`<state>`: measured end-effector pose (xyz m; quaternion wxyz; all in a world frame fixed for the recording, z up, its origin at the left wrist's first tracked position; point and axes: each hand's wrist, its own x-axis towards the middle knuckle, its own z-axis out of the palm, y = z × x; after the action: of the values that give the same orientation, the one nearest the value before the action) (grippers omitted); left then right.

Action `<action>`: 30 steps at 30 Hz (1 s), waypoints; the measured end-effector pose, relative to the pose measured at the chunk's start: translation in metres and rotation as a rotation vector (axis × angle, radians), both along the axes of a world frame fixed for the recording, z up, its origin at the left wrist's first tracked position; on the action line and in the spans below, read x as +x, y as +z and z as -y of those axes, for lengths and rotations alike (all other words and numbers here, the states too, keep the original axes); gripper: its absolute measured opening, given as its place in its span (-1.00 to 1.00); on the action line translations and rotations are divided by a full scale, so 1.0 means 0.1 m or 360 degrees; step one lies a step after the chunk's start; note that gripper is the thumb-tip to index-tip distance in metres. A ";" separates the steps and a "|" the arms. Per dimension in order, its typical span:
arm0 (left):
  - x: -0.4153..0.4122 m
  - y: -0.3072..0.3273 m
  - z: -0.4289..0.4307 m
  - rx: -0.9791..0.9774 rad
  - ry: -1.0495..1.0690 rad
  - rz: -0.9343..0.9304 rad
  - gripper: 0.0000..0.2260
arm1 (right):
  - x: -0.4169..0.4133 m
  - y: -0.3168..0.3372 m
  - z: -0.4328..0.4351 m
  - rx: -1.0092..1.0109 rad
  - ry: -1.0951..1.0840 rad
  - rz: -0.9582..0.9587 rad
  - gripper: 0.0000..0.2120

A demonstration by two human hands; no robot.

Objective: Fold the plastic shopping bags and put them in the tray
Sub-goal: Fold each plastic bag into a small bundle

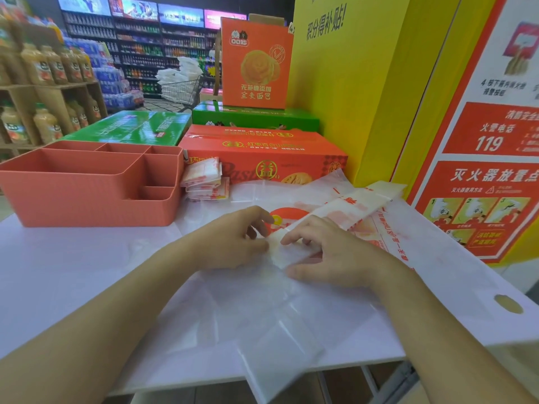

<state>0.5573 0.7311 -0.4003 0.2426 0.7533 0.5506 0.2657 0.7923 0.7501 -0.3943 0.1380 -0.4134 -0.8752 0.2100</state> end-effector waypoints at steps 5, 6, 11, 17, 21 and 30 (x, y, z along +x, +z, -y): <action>-0.02 0.04 0.00 -0.0075 -0.0090 0.0132 -0.61 | -0.01 -0.01 0.00 0.0038 -0.0020 -0.0017 -0.59; -0.03 0.04 0.01 -0.0063 -0.0127 0.0065 -0.59 | -0.01 -0.02 -0.01 0.0049 -0.0016 -0.0016 -0.61; -0.05 -0.01 0.00 0.0041 -0.0156 -0.0084 -0.54 | -0.03 0.01 -0.01 0.0198 -0.0044 -0.0189 -0.88; -0.05 -0.04 -0.06 0.0361 -0.0116 -0.0012 -0.68 | -0.01 0.03 0.02 0.0177 -0.0111 -0.0505 -0.62; -0.09 -0.03 -0.11 0.0427 -0.0040 0.0010 -0.65 | -0.02 0.04 0.07 0.0015 -0.0036 -0.0652 -0.74; -0.13 -0.02 -0.13 0.0226 -0.0094 0.0276 -0.89 | -0.02 0.04 0.06 -0.0323 -0.0017 -0.0840 -0.81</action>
<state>0.5447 0.7439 -0.4024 0.2429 0.7587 0.4848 0.3609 0.7901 0.7440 -0.3903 0.3201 -0.3607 -0.7813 0.3961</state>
